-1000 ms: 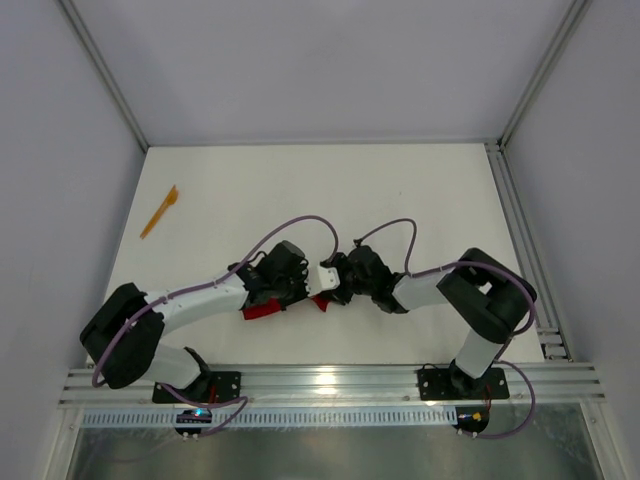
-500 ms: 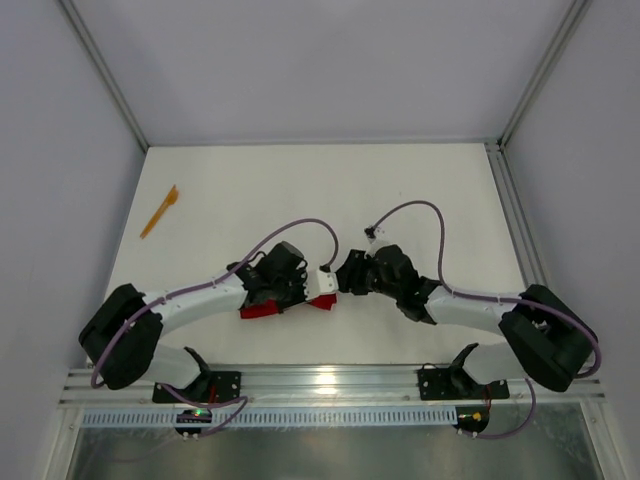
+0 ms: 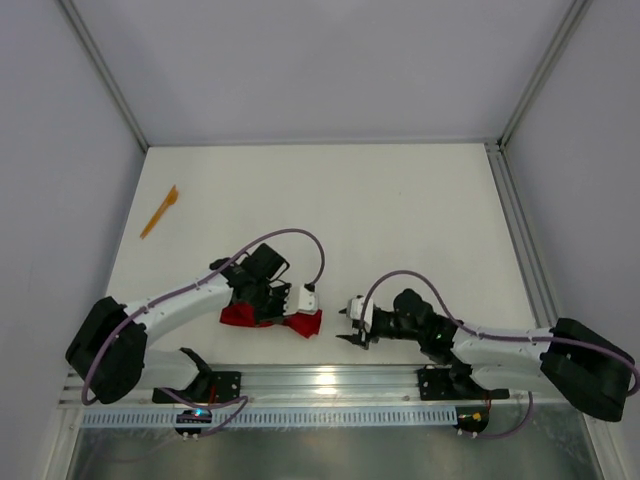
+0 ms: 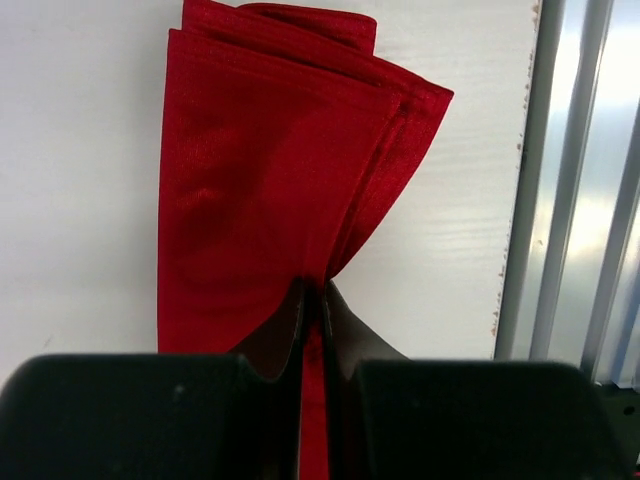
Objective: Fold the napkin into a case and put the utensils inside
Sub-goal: Smooth out the smaller rectangle-folded napkin.
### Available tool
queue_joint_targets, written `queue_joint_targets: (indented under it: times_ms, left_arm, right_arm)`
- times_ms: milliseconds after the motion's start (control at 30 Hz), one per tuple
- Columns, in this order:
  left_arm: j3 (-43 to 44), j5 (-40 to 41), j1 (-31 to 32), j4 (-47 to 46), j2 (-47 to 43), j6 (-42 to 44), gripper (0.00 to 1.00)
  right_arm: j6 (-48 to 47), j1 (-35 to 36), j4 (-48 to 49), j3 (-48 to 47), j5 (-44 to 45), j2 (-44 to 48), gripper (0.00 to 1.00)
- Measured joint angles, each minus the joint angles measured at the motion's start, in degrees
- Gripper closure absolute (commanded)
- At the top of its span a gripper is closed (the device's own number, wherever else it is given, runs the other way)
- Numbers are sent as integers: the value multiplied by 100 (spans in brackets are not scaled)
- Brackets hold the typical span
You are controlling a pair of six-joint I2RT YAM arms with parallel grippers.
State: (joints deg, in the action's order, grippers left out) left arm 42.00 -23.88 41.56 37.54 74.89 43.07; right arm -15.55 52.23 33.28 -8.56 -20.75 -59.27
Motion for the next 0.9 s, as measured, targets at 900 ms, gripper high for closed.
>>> queue_joint_targets:
  times_ms: [900]
  left_arm:
    - [238, -669, -197, 1012, -55, 695, 96]
  right_arm:
    - [-1685, 1801, 2684, -527, 988, -2833, 39]
